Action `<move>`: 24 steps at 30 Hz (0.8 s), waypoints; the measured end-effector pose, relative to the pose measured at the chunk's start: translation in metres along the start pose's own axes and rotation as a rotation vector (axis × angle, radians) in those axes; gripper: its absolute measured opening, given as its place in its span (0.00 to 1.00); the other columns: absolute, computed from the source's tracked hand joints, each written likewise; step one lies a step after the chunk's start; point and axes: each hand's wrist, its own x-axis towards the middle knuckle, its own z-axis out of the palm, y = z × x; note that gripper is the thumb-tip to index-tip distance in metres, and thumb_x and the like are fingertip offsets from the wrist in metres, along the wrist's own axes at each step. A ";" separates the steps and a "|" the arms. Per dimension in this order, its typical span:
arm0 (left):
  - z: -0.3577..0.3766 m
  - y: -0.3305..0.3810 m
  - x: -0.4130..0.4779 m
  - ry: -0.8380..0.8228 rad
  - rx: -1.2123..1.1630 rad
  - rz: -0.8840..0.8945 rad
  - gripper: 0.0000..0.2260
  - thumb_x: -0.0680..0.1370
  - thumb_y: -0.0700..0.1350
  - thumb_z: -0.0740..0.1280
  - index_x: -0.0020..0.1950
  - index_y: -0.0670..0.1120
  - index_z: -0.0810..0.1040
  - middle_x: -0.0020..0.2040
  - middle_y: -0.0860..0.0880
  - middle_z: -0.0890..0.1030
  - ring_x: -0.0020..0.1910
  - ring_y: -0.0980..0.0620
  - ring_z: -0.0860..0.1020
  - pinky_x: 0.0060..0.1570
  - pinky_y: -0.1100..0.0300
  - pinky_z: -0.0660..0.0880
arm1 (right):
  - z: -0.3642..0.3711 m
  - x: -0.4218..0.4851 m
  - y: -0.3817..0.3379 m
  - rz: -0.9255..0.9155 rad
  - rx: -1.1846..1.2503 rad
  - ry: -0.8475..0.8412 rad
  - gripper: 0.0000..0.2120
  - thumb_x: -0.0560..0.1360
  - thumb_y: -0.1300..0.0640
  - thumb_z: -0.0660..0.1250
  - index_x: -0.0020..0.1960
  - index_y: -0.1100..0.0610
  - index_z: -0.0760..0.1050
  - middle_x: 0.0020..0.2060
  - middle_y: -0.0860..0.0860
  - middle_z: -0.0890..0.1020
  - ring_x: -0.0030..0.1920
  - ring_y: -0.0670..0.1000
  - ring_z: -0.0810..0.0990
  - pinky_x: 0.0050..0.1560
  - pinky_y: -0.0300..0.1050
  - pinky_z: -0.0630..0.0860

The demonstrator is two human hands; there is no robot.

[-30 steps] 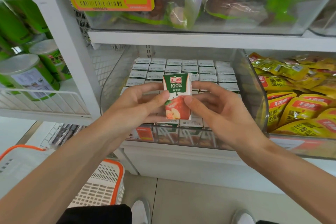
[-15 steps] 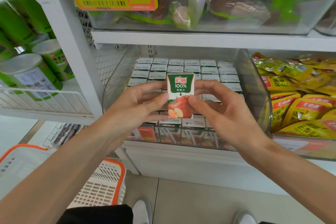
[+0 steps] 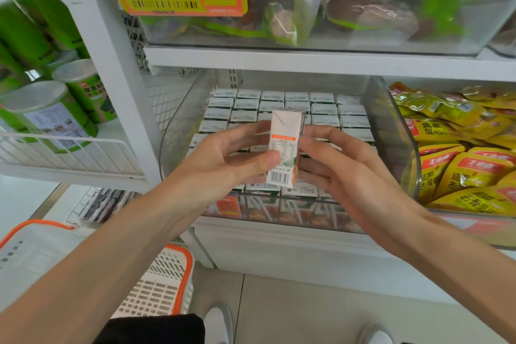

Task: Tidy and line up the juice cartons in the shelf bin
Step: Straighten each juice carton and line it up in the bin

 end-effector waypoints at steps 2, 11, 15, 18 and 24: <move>0.000 0.001 -0.001 -0.019 0.007 0.001 0.20 0.79 0.44 0.73 0.71 0.54 0.79 0.66 0.58 0.83 0.62 0.58 0.83 0.57 0.63 0.81 | 0.000 -0.001 0.000 -0.010 -0.010 -0.012 0.17 0.78 0.50 0.75 0.64 0.54 0.78 0.56 0.54 0.89 0.59 0.55 0.87 0.66 0.44 0.80; -0.003 0.000 0.002 0.072 0.208 0.113 0.27 0.68 0.44 0.83 0.63 0.56 0.78 0.62 0.63 0.83 0.62 0.64 0.81 0.59 0.68 0.77 | 0.004 -0.004 0.001 -0.181 -0.309 -0.024 0.22 0.76 0.57 0.78 0.68 0.48 0.79 0.62 0.43 0.85 0.68 0.43 0.80 0.69 0.43 0.77; -0.001 -0.002 0.003 0.113 0.309 0.228 0.28 0.67 0.35 0.83 0.62 0.50 0.76 0.60 0.59 0.84 0.64 0.62 0.80 0.65 0.62 0.76 | 0.001 -0.002 0.006 -0.262 -0.343 -0.017 0.28 0.69 0.56 0.81 0.68 0.49 0.79 0.64 0.43 0.85 0.70 0.48 0.79 0.71 0.54 0.76; 0.000 -0.002 0.002 0.131 0.357 0.267 0.28 0.67 0.36 0.83 0.61 0.50 0.77 0.59 0.61 0.83 0.65 0.63 0.79 0.69 0.60 0.75 | 0.000 -0.001 0.008 -0.300 -0.352 -0.016 0.29 0.68 0.58 0.81 0.67 0.52 0.79 0.63 0.44 0.85 0.69 0.48 0.80 0.69 0.56 0.78; 0.000 -0.003 0.003 0.137 0.378 0.284 0.27 0.68 0.37 0.83 0.61 0.53 0.76 0.60 0.65 0.82 0.65 0.66 0.78 0.69 0.64 0.73 | 0.000 0.001 0.009 -0.316 -0.340 0.004 0.29 0.67 0.57 0.81 0.67 0.52 0.79 0.62 0.43 0.85 0.67 0.46 0.82 0.68 0.54 0.79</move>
